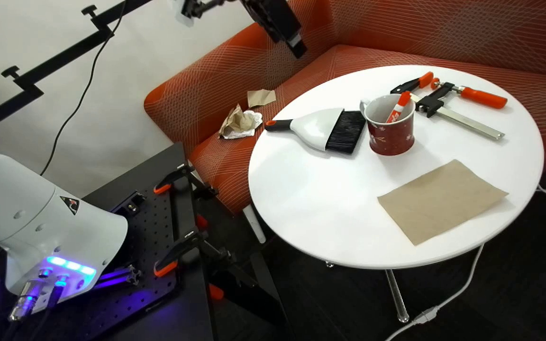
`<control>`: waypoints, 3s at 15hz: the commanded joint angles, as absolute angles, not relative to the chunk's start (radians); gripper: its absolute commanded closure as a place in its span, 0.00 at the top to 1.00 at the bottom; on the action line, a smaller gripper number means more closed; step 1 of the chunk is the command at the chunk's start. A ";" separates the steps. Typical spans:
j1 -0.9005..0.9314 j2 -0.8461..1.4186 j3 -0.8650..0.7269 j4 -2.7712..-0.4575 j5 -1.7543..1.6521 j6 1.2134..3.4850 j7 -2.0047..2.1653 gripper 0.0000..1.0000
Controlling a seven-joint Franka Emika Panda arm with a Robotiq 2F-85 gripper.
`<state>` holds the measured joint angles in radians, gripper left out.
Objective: Remove the marker from the mug and put it on the table
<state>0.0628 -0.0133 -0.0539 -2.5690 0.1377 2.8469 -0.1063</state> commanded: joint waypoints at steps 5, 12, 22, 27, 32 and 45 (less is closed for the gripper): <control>0.026 0.048 -0.024 -2.546 0.132 2.861 -0.104 1.00; 0.007 0.152 -0.036 -2.495 0.062 2.968 -0.085 1.00; -0.076 0.398 0.001 -2.307 0.075 3.014 -0.106 1.00; -0.068 0.488 -0.024 -2.212 0.045 2.999 -0.085 1.00; -0.062 0.555 -0.038 -2.137 0.022 2.989 -0.078 0.57; -0.060 0.684 -0.047 -2.010 0.018 2.962 -0.073 0.39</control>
<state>-0.0607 0.6628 -0.0465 -2.0486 0.0406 2.9929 -0.0927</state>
